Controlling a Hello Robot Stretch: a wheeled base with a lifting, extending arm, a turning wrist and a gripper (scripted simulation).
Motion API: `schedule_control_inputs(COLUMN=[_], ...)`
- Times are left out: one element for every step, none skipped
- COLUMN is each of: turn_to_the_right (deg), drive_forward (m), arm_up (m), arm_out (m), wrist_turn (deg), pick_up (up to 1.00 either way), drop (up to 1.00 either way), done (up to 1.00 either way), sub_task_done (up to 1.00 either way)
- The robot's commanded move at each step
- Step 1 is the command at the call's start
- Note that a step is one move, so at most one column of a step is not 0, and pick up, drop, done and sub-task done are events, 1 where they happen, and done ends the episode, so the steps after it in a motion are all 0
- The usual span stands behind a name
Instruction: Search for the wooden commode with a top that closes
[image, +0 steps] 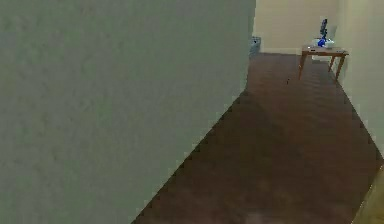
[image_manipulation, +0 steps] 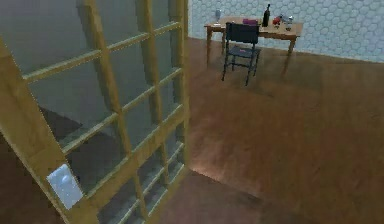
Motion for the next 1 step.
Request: schedule_control_inputs(turn_to_the_right=[0.0], drive_forward=[0.80], arm_up=[0.00], arm_out=[0.00], wrist_turn=[0.0], pick_up=[0.00], drop=[0.00], done=[0.00], sub_task_done=[0.00])
